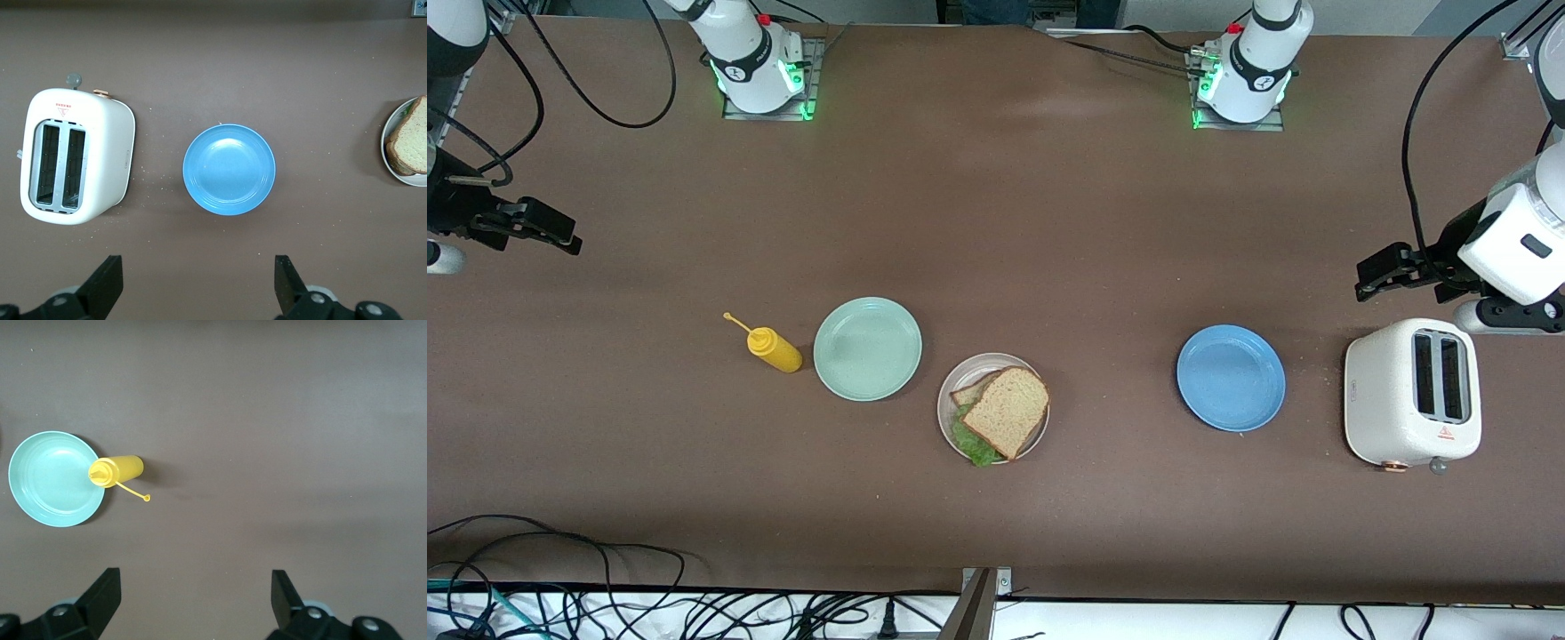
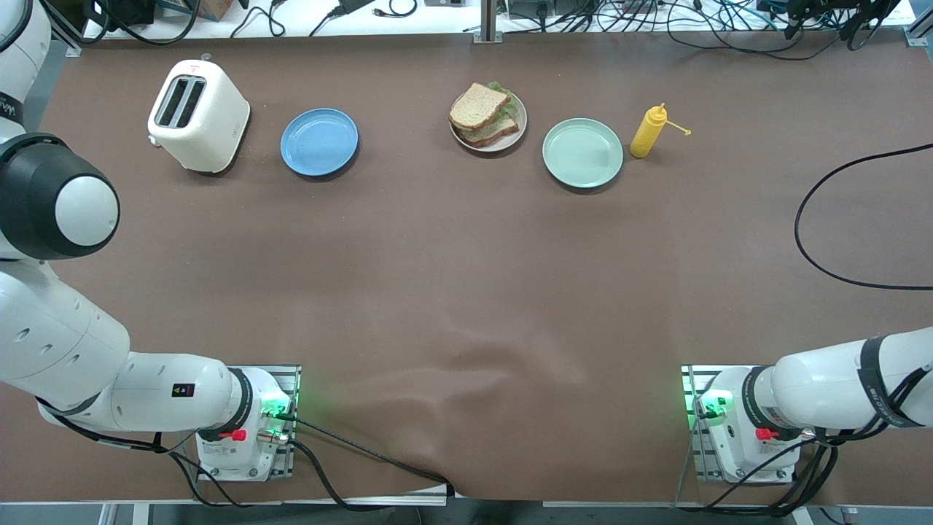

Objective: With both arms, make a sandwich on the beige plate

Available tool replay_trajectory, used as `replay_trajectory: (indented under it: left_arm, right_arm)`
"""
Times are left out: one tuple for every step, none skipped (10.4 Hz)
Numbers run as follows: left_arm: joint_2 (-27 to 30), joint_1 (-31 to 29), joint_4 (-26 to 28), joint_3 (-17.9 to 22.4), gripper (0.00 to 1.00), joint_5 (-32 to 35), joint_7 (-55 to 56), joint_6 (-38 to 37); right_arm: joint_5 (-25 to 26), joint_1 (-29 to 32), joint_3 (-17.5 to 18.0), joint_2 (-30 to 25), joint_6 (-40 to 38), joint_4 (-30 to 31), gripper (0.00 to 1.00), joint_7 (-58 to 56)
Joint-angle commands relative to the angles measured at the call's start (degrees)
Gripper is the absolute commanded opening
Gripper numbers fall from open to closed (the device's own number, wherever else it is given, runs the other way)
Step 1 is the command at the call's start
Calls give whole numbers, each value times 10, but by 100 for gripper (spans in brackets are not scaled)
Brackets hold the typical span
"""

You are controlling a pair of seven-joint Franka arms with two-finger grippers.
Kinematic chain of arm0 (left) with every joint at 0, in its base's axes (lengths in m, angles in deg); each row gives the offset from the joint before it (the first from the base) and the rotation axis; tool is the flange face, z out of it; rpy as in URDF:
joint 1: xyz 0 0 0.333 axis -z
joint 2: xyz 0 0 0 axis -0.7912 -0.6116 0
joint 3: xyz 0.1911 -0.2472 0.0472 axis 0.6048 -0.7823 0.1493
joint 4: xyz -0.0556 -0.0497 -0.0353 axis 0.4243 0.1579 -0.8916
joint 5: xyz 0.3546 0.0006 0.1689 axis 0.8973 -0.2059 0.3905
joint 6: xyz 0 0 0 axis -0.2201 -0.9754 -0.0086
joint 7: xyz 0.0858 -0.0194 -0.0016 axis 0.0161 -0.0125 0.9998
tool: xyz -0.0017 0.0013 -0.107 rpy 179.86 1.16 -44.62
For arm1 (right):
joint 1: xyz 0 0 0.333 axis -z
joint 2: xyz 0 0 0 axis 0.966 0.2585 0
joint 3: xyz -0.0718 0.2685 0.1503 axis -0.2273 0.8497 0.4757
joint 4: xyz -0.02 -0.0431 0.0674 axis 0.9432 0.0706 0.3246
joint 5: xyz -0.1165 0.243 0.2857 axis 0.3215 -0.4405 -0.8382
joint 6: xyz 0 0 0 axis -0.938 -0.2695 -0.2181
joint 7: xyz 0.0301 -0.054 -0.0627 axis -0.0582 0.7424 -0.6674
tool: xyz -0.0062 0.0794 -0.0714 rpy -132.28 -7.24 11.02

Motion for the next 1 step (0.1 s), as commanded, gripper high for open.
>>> replay_trajectory:
  left_arm:
    - [14,2,12,6,100,-8,-13,-4]
  right_arm:
    - [0,-2,1,1,-2,-10,100,8]
